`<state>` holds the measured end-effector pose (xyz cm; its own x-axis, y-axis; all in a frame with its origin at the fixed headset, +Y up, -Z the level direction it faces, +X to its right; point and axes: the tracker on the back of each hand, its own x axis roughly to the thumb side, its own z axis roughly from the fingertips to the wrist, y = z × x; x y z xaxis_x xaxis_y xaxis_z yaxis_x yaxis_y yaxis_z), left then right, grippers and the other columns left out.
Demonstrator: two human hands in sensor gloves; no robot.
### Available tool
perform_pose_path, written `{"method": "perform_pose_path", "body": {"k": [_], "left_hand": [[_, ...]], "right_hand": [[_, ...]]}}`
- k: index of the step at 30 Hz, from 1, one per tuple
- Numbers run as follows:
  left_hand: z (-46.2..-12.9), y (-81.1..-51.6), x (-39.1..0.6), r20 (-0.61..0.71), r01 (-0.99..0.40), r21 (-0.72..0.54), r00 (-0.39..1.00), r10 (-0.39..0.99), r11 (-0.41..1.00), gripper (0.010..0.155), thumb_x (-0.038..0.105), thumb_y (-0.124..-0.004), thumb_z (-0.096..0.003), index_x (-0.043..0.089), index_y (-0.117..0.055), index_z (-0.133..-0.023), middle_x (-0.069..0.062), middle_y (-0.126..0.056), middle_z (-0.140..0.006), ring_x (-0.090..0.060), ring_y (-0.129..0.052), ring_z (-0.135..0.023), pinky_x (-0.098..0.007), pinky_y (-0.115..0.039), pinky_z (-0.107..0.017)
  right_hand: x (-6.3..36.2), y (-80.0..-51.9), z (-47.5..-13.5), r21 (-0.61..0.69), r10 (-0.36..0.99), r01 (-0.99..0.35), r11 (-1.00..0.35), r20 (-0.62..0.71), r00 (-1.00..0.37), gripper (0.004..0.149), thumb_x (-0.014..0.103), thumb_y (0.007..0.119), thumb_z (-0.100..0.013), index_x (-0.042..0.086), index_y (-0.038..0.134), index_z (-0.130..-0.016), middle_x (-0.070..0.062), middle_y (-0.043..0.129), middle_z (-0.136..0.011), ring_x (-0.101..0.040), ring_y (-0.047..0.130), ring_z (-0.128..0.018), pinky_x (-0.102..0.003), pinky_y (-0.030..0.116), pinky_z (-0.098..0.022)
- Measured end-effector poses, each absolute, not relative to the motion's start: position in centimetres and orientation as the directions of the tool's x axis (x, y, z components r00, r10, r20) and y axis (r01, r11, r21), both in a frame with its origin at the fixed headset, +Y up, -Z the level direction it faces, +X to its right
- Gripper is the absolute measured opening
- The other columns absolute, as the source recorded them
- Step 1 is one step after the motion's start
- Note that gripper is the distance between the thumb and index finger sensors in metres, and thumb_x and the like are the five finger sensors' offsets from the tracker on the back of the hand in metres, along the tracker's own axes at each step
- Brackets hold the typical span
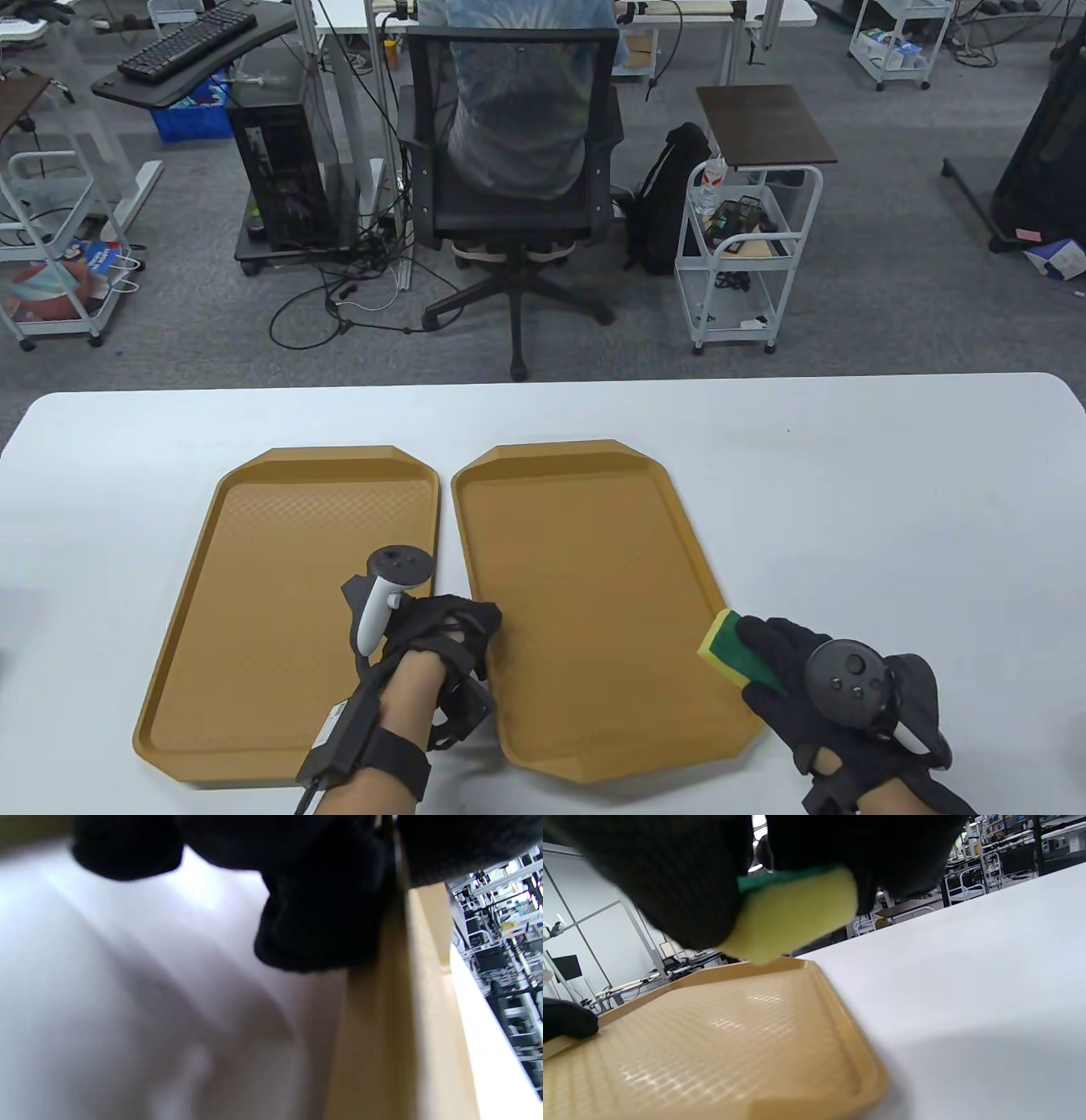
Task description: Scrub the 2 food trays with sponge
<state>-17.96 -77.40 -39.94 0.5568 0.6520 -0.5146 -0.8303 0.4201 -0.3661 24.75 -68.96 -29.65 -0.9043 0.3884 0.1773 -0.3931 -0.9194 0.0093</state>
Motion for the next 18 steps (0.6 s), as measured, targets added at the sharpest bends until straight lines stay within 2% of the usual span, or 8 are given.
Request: {"method": "perform_pose_path", "body": {"k": [6,12,18], "left_hand": [[-38.4,-78.9,-15.1,-0.616,-0.91,-0.345,0.406,0.675,0.231,0.051,0.055,-0.08,-0.0459,0.019,-0.085,-0.082,0.007,-0.114,-0.044,-0.007,-0.104,-0.01,-0.034,-0.091,-0.03],[-38.2,-80.6,-10.8,-0.724,-0.988,-0.153,0.129,0.677,0.024,0.051,0.056,-0.08,-0.0478,0.021,-0.079,-0.085,0.007,-0.112,-0.054,-0.005,-0.112,-0.022,-0.032,-0.092,-0.032],[-40.3,-82.0,-6.1,-0.764,-0.989,0.028,-0.115,0.634,-0.146,0.052,0.054,-0.079,-0.0501,0.019,-0.076,-0.088,0.004,-0.11,-0.063,-0.006,-0.113,-0.028,-0.032,-0.093,-0.035]], "right_hand": [[25.2,-68.3,-29.3,-0.014,0.416,-0.425,-0.905,0.179,-0.892,0.07,0.039,0.095,-0.042,0.035,0.061,-0.103,-0.014,0.069,-0.106,-0.04,0.077,-0.092,-0.057,0.071,-0.069],[25.0,-68.2,-29.0,-0.022,0.408,-0.419,-0.908,0.192,-0.893,0.07,0.039,0.095,-0.042,0.035,0.061,-0.103,-0.013,0.069,-0.105,-0.04,0.078,-0.092,-0.057,0.071,-0.069],[25.2,-68.2,-29.0,-0.028,0.418,-0.431,-0.902,0.194,-0.888,0.07,0.039,0.095,-0.042,0.035,0.061,-0.103,-0.013,0.069,-0.106,-0.04,0.078,-0.092,-0.057,0.071,-0.069]]}}
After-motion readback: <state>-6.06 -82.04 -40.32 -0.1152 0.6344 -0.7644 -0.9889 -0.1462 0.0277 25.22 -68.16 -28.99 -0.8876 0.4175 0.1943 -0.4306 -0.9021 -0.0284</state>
